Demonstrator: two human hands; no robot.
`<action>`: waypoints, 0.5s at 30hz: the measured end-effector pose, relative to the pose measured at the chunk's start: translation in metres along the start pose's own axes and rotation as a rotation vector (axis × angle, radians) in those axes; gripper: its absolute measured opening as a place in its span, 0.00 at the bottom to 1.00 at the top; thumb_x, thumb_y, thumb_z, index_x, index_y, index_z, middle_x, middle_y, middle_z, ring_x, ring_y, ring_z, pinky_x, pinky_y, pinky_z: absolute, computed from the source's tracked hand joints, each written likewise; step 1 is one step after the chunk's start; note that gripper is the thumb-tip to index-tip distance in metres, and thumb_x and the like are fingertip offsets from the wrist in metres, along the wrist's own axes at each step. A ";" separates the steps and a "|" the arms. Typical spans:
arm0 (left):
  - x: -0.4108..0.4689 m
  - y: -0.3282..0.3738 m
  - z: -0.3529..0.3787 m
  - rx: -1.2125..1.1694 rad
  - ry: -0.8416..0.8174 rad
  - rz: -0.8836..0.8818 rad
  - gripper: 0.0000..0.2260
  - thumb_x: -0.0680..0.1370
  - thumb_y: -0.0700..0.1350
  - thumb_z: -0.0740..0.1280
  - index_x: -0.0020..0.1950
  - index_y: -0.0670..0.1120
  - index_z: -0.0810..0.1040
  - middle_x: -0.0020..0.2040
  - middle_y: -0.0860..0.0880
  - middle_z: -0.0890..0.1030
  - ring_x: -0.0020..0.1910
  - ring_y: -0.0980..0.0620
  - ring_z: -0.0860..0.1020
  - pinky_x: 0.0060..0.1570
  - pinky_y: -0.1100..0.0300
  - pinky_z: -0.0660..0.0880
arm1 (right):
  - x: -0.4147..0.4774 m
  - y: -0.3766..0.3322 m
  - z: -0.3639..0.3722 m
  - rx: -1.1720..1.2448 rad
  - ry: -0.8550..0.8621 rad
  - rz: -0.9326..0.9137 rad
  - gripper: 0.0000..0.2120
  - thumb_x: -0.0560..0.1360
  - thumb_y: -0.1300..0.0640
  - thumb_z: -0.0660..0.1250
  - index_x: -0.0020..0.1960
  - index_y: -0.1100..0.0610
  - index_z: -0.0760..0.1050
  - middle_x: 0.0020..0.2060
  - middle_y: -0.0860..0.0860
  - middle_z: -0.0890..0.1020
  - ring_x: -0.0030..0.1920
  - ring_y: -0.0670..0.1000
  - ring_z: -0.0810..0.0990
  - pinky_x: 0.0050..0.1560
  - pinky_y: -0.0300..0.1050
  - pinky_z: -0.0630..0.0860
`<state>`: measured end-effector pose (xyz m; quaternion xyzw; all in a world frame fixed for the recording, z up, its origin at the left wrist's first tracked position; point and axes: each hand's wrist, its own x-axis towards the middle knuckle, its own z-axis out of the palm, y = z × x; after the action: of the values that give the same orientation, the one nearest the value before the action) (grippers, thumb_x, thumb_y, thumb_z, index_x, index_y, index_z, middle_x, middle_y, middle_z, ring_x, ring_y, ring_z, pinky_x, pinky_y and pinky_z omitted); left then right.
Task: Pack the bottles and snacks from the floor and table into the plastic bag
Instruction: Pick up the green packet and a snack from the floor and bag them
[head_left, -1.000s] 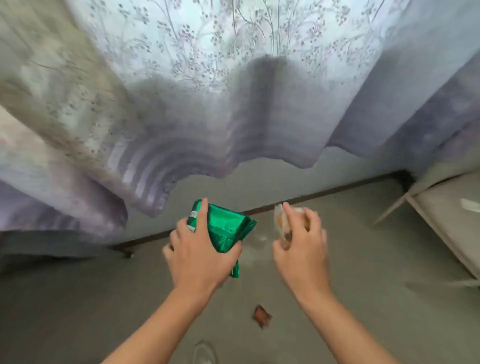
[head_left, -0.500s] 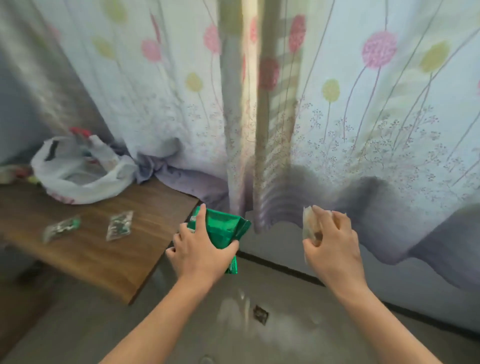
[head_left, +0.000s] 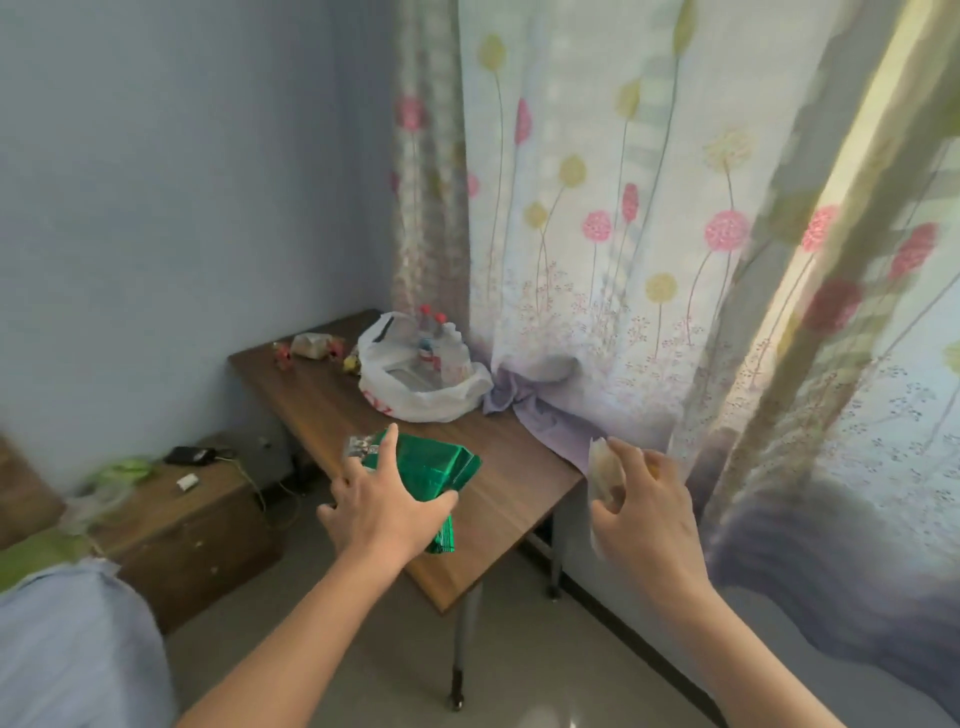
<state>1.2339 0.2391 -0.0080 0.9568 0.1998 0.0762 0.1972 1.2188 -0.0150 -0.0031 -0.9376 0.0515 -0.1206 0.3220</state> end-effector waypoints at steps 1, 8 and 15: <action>0.009 -0.012 -0.007 0.002 0.008 -0.004 0.50 0.67 0.75 0.67 0.82 0.61 0.46 0.73 0.42 0.67 0.69 0.40 0.69 0.65 0.43 0.68 | 0.001 -0.014 0.011 0.007 -0.004 -0.010 0.32 0.74 0.56 0.69 0.75 0.41 0.64 0.70 0.52 0.68 0.64 0.61 0.72 0.63 0.60 0.75; 0.089 -0.086 -0.048 0.002 0.030 0.037 0.49 0.68 0.75 0.67 0.81 0.61 0.46 0.72 0.42 0.68 0.69 0.40 0.70 0.64 0.42 0.69 | 0.016 -0.114 0.089 -0.001 -0.013 -0.024 0.33 0.74 0.57 0.68 0.77 0.44 0.65 0.70 0.53 0.68 0.65 0.61 0.70 0.63 0.57 0.74; 0.164 -0.148 -0.091 0.017 0.038 0.079 0.49 0.69 0.75 0.67 0.82 0.60 0.46 0.72 0.42 0.68 0.69 0.40 0.70 0.64 0.42 0.69 | 0.041 -0.194 0.143 -0.025 0.022 0.021 0.33 0.74 0.56 0.69 0.77 0.45 0.64 0.70 0.54 0.68 0.65 0.61 0.71 0.60 0.56 0.74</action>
<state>1.3108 0.4630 0.0258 0.9639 0.1664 0.1001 0.1820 1.2991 0.2156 0.0153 -0.9396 0.0662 -0.1270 0.3109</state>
